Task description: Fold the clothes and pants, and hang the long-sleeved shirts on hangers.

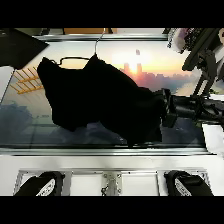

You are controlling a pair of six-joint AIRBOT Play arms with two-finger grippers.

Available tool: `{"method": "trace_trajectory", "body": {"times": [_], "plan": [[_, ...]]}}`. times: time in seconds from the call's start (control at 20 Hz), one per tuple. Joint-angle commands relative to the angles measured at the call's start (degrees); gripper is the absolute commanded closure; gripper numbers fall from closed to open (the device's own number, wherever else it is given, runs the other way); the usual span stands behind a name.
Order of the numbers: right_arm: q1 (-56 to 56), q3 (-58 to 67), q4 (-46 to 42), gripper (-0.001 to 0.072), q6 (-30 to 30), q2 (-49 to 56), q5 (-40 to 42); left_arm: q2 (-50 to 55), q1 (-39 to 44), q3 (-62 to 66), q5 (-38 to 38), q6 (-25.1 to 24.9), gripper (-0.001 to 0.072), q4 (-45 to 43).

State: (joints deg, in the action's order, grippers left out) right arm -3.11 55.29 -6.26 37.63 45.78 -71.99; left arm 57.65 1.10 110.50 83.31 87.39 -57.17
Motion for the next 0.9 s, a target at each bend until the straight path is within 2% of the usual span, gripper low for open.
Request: {"method": "trace_trajectory", "body": {"times": [0.0,0.1,0.25,0.3,0.5,0.65,0.85], "plan": [[4.33,1.95,-0.17,0.0697,-0.37,-0.83,3.19,-2.36,-6.12,-0.04,-0.55,-0.11,0.0203,-0.13],[10.64,5.16,-0.17,0.0697,-0.28,-1.11,3.17,-2.71,-7.89,-0.04,-0.55,-0.09,0.021,-0.09],[21.86,10.75,-2.84,0.0697,1.25,-1.77,3.21,-2.34,-8.11,-0.07,-0.55,-0.13,0.062,0.26],[25.81,12.83,-5.9,0.0697,2.36,-2.16,3.26,-1.86,-8.11,-0.04,-0.57,-0.15,0.0691,0.37],[40.89,18.21,-16.63,0.0697,6.75,-4.68,6.01,0.55,-8.11,-0.04,-0.57,-0.13,0.0692,1.9],[49.9,18.51,-24.41,0.0697,12.09,-7.67,13.81,3.39,-7.69,-0.04,-0.63,-0.61,0.0692,6.51],[57.33,18.51,-41.24,0.0697,20.06,-11.02,21.66,7.04,-1.33,-0.04,-1.46,-2.78,0.0692,5.73]]}}
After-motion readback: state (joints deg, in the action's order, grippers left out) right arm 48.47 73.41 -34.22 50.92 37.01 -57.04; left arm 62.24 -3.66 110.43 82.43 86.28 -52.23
